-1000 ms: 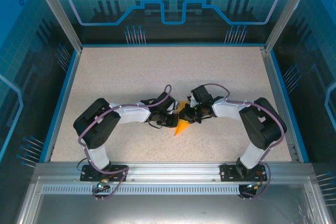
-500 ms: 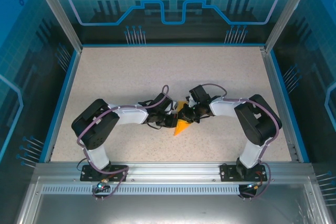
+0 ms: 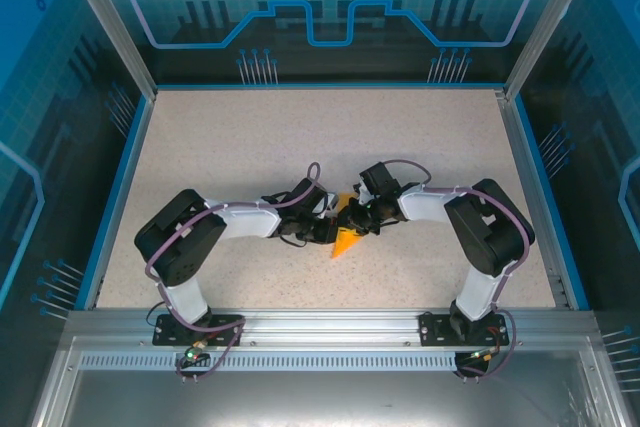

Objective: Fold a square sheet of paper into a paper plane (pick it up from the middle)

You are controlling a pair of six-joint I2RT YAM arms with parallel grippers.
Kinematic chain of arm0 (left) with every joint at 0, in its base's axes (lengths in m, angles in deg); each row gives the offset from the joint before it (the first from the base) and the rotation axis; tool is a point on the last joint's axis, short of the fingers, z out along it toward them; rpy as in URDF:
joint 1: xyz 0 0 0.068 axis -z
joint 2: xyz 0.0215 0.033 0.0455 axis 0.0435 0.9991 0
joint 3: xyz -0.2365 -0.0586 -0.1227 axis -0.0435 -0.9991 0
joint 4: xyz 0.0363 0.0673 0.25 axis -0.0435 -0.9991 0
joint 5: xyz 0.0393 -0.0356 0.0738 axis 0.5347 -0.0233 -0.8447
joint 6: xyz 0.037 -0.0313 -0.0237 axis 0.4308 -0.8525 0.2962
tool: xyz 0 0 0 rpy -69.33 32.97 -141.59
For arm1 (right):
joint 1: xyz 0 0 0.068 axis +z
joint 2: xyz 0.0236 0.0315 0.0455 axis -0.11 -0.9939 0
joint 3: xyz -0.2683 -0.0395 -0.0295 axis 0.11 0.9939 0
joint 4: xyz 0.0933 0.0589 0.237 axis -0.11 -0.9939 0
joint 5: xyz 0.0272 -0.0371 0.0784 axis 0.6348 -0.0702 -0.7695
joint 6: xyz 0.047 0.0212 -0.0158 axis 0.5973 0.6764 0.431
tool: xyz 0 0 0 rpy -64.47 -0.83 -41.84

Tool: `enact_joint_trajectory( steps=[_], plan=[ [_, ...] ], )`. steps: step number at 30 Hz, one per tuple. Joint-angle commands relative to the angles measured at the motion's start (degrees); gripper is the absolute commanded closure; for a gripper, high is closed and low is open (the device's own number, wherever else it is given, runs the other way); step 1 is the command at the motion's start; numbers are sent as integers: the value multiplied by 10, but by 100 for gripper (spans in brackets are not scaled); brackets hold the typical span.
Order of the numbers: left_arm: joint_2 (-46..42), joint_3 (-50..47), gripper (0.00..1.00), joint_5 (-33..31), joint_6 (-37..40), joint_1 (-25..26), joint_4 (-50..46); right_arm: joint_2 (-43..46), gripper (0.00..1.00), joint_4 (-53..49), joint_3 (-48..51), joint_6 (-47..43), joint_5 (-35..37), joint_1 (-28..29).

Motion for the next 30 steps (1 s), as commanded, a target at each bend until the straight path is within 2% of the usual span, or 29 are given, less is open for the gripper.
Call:
enact_joint_trajectory(
  steps=[1, 15, 18, 30],
  plan=[
    [-12, -17, 100, 16, -7, 2, -6, -18, 78, -10, -8, -10, -6, 12],
    [-88, -31, 100, 3, -17, 1, -35, -24, 73, -18, -8, -17, 1, 13],
    [-96, -33, 97, 10, -27, 1, -26, -25, 73, -17, -8, -14, 1, 13],
    [-57, -38, 96, 32, -51, 18, 28, -23, 74, -12, 6, -6, 5, 12]
  ],
)
